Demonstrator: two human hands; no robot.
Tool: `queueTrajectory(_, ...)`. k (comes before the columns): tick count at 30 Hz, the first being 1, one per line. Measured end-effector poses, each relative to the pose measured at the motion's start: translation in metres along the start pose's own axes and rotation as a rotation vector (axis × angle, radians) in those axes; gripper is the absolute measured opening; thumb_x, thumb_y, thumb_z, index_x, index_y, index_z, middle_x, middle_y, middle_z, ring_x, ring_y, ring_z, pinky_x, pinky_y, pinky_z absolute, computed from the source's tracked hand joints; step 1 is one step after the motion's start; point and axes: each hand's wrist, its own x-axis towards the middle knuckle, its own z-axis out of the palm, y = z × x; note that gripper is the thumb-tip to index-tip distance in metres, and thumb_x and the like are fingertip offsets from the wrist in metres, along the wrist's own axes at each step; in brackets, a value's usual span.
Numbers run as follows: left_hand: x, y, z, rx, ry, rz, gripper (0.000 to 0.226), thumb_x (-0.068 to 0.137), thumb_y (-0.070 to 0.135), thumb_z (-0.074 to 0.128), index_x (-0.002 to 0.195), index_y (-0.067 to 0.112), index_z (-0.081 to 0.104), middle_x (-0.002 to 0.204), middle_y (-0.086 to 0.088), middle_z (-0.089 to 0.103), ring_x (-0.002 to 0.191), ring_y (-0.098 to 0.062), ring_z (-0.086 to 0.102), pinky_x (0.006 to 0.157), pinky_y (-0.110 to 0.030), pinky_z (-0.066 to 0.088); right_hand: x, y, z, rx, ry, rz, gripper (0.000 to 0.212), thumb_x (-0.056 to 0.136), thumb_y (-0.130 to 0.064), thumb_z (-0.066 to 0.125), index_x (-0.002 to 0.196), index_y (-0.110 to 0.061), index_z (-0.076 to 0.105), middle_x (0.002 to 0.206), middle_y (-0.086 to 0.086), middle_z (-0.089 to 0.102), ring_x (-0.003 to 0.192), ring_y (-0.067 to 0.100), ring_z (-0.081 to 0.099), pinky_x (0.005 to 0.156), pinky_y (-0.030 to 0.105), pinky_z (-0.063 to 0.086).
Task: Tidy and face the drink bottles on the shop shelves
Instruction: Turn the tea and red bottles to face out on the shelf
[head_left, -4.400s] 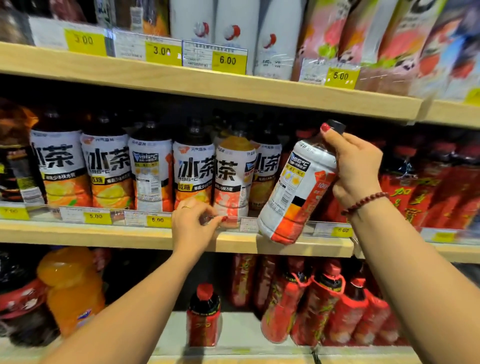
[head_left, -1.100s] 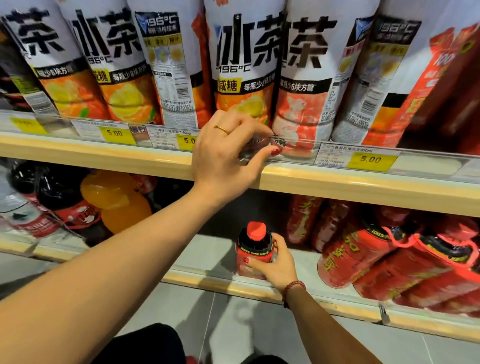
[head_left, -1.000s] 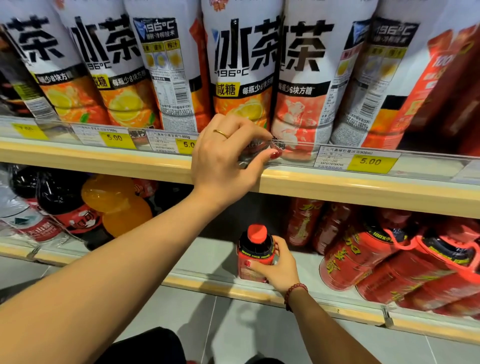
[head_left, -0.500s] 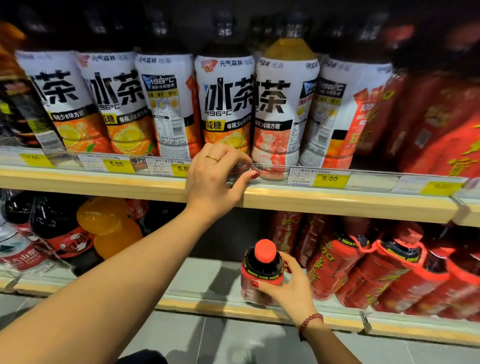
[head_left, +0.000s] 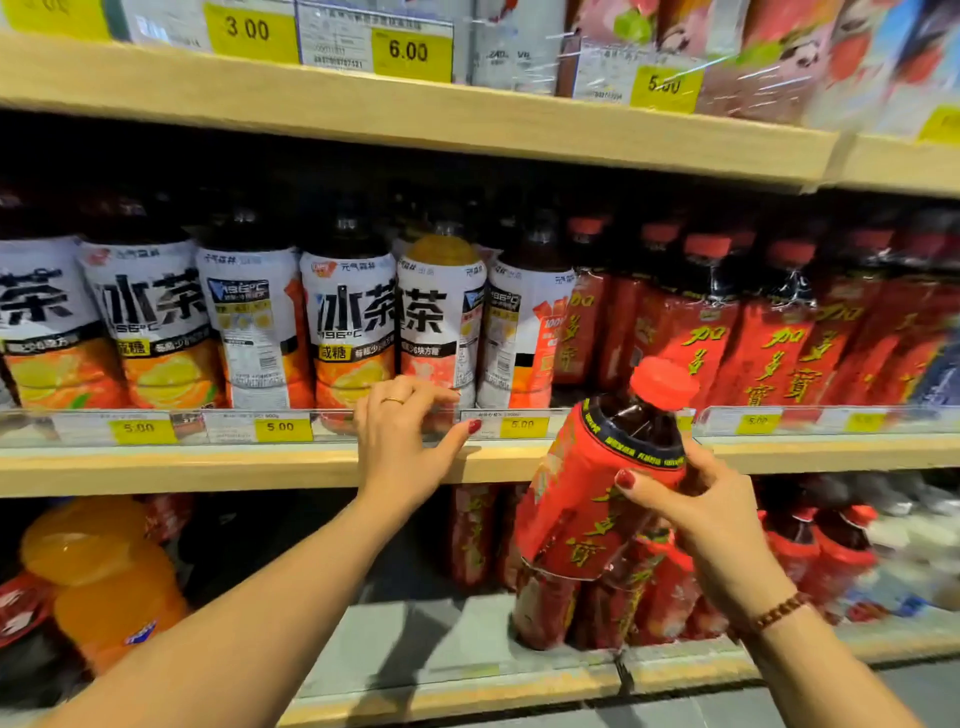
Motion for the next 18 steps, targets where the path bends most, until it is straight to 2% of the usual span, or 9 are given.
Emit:
queueTrajectory(3, 0.003, 0.004, 0.011, -0.042, 0.021, -0.036, 0.022, 0.070, 0.037, 0.080, 0.082, 0.024, 0.068, 0.089, 0.009, 0.054, 0.095, -0.018, 0.047, 0.079, -0.027, 0.020, 0.025, -0.034, -0.013, 0.048, 0.046, -0.064, 0.043, 0.050, -0.035, 0.083, 0.090, -0.022, 0.074, 0.087, 0.000, 0.076, 0.076, 0.011, 0.068, 0.064, 0.027, 0.058)
queueTrajectory(7, 0.004, 0.003, 0.019, -0.040, 0.080, -0.123, 0.021, 0.071, 0.039, 0.078, 0.068, 0.030, 0.060, 0.082, 0.012, 0.050, 0.090, -0.013, 0.045, 0.080, -0.025, 0.022, 0.059, -0.066, -0.021, 0.007, 0.117, -0.172, 0.043, 0.053, -0.040, 0.084, 0.091, -0.023, 0.073, 0.088, -0.002, 0.075, 0.082, 0.016, 0.067, 0.068, 0.034, 0.056)
queueTrajectory(11, 0.006, 0.005, 0.021, -0.022, 0.095, -0.145, 0.025, 0.072, 0.042, 0.075, 0.063, 0.034, 0.053, 0.079, 0.015, 0.047, 0.085, -0.008, 0.040, 0.075, -0.024, 0.020, 0.089, -0.075, -0.018, -0.005, 0.169, -0.257, 0.048, 0.057, -0.036, 0.087, 0.099, -0.017, 0.071, 0.091, -0.003, 0.075, 0.084, 0.011, 0.068, 0.066, 0.025, 0.053)
queueTrajectory(16, 0.004, 0.005, 0.023, 0.001, 0.104, -0.154, 0.024, 0.072, 0.045, 0.074, 0.063, 0.033, 0.055, 0.079, 0.015, 0.048, 0.085, -0.012, 0.045, 0.079, -0.029, 0.031, 0.110, -0.064, -0.007, -0.025, 0.174, -0.338, 0.047, 0.062, -0.027, 0.086, 0.105, -0.017, 0.070, 0.095, -0.005, 0.075, 0.088, 0.007, 0.067, 0.072, 0.020, 0.052)
queueTrajectory(18, 0.004, 0.005, 0.024, 0.008, 0.105, -0.155, 0.024, 0.072, 0.047, 0.072, 0.063, 0.032, 0.056, 0.079, 0.014, 0.049, 0.085, -0.013, 0.046, 0.079, -0.029, 0.031, 0.114, -0.059, -0.004, -0.037, 0.172, -0.335, 0.052, 0.060, -0.031, 0.086, 0.107, -0.017, 0.069, 0.097, -0.005, 0.075, 0.091, 0.008, 0.068, 0.073, 0.019, 0.053)
